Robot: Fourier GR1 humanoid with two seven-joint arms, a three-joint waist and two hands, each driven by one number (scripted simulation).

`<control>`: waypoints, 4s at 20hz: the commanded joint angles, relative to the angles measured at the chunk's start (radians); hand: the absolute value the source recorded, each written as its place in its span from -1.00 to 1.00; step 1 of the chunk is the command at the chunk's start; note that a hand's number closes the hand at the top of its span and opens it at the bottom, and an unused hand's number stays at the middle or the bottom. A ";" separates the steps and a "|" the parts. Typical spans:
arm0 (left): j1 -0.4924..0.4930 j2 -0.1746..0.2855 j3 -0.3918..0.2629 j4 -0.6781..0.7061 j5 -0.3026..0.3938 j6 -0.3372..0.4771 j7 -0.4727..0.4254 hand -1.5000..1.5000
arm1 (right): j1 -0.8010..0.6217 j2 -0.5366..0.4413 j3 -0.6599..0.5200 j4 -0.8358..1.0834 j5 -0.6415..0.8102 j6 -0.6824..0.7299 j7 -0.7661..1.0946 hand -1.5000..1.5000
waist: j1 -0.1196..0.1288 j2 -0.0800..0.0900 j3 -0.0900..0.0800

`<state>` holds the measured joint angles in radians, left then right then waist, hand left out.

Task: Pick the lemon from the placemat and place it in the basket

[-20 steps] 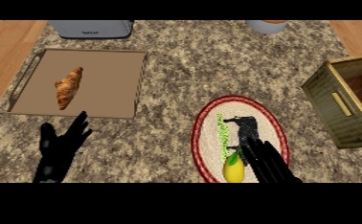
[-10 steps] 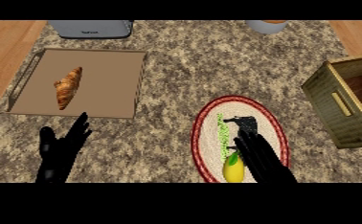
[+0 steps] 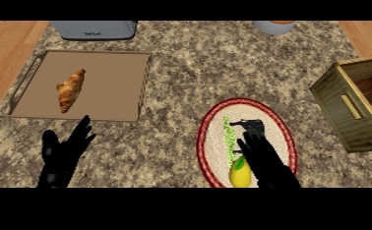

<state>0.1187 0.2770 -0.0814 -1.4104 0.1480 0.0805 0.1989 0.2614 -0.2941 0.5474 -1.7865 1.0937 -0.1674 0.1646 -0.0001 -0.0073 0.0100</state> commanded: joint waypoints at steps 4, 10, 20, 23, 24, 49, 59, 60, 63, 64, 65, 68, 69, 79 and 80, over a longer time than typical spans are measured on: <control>-0.024 -0.016 -0.002 -0.007 -0.003 -0.007 0.121 0.00 | -0.042 0.096 0.047 0.119 0.075 -0.061 0.003 -1.00 | 0.000 0.007 -0.010; 0.005 -0.023 0.036 0.016 -0.012 -0.046 0.041 0.00 | -0.088 0.072 -0.025 0.147 0.032 -0.019 -0.037 1.00 | 0.001 0.007 -0.010; 0.012 -0.050 0.032 0.007 -0.054 -0.040 0.065 0.00 | -0.081 0.080 0.001 0.158 0.196 -0.116 -0.047 1.00 | 0.000 0.007 -0.010; -0.008 -0.027 0.077 0.076 -0.015 -0.093 0.029 0.00 | -0.108 0.072 -0.029 0.185 0.192 -0.144 -0.075 1.00 | -0.002 0.007 -0.010; 0.010 -0.066 0.039 0.016 -0.065 -0.032 0.055 0.00 | -0.069 0.051 -0.044 0.165 0.185 -0.167 -0.083 1.00 | -0.002 0.007 -0.010; 0.064 -0.053 0.048 -0.057 -0.057 -0.032 0.074 0.00 | 0.366 -0.126 -0.361 -0.847 -0.602 0.106 -0.002 1.00 | -0.042 0.008 -0.013; 0.062 -0.033 0.061 -0.061 -0.045 -0.055 0.073 0.00 | 0.124 -0.090 -0.597 -0.746 -0.698 0.156 0.158 1.00 | -0.030 0.007 -0.014; 0.063 -0.033 0.065 -0.060 -0.042 -0.053 0.077 0.00 | 0.087 -0.096 -0.627 -0.734 -0.709 0.168 0.180 1.00 | -0.024 0.008 -0.015; 0.077 -0.044 0.059 -0.060 -0.046 -0.049 0.062 0.00 | 0.002 -0.114 -0.709 -0.671 -0.783 0.216 0.238 1.00 | -0.016 0.004 -0.014; 0.048 -0.047 0.058 -0.027 -0.056 -0.042 0.064 0.00 | -0.062 -0.125 -0.740 -0.641 -0.802 0.221 0.262 1.00 | -0.016 0.012 -0.015; 0.050 -0.046 0.060 -0.044 -0.039 -0.054 0.073 0.00 | -0.090 -0.160 -0.789 -0.620 -0.840 0.251 0.283 1.00 | -0.014 0.008 -0.014; 0.073 -0.051 0.046 -0.049 -0.049 -0.056 0.072 0.00 | -0.198 -0.261 -0.946 -0.530 -0.977 0.309 0.348 1.00 | -0.007 0.005 -0.014; 0.076 -0.045 0.045 -0.046 -0.060 -0.055 0.058 0.00 | -0.245 -0.298 -0.988 -0.470 -1.034 0.327 0.354 1.00 | 0.003 0.007 -0.013; 0.004 -0.055 0.050 0.022 -0.062 -0.077 0.045 0.00 | -0.586 -0.614 -1.162 0.166 -1.356 0.540 0.320 1.00 | 0.019 0.013 -0.011; 0.041 -0.076 0.026 -0.007 -0.088 -0.052 0.043 0.00 | -0.564 -0.580 -1.157 0.197 -1.332 0.537 0.275 1.00 | 0.017 0.011 -0.010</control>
<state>0.1283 0.2282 -0.0281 -1.4559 0.0880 0.0184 0.2475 -0.2373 -0.8423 -0.5966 -1.7744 -0.1947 0.3282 0.4835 0.0135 -0.0016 0.0041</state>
